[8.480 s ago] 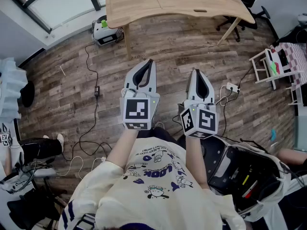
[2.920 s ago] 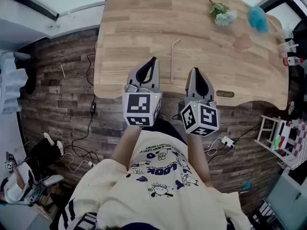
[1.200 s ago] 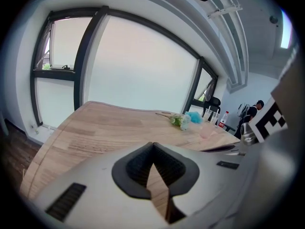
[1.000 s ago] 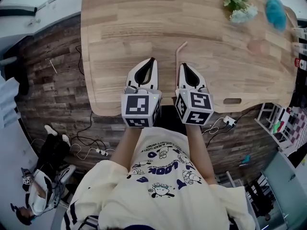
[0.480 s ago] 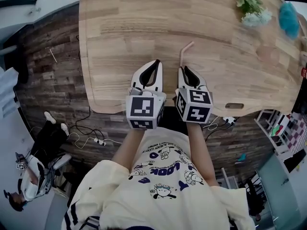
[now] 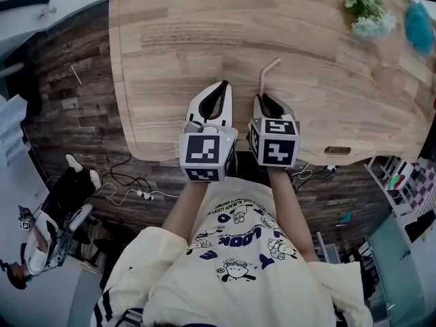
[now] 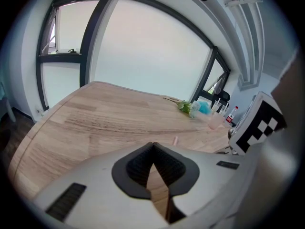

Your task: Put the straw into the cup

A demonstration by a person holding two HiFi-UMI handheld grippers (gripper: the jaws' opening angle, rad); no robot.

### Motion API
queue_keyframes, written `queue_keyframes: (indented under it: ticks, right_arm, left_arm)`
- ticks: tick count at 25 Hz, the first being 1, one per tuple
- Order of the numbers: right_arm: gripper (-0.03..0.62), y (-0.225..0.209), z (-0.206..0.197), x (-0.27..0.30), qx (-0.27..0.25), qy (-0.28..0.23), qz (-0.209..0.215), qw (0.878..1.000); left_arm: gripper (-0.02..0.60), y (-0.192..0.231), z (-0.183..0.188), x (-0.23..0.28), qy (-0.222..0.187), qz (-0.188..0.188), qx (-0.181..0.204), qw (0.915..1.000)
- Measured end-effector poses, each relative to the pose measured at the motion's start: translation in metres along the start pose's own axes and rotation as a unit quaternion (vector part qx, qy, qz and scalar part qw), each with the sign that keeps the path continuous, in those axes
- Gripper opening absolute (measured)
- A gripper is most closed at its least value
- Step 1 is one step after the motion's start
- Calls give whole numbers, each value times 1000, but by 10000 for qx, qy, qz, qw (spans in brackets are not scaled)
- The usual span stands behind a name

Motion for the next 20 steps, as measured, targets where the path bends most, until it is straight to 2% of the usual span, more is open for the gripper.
queue_keyframes:
  ticks: [9,20]
  right_arm:
    - [35,7,2,1,-186,260,-313,9990]
    - [26,0,4,2,122,46,62,9999]
  left_arm:
    - [25,4,-4,2,118,7,-127,9998]
    - [25,6,-4,-2,49,12,-192,9998]
Point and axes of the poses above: the fingertips, and each gripper's own axes: x forward along the fingers, y to its left, z out of its top, the point moved 9 cm from there along -x, backward along the fingers, and after that the axes turned 10 degrees about y, right-handed, at the moved point
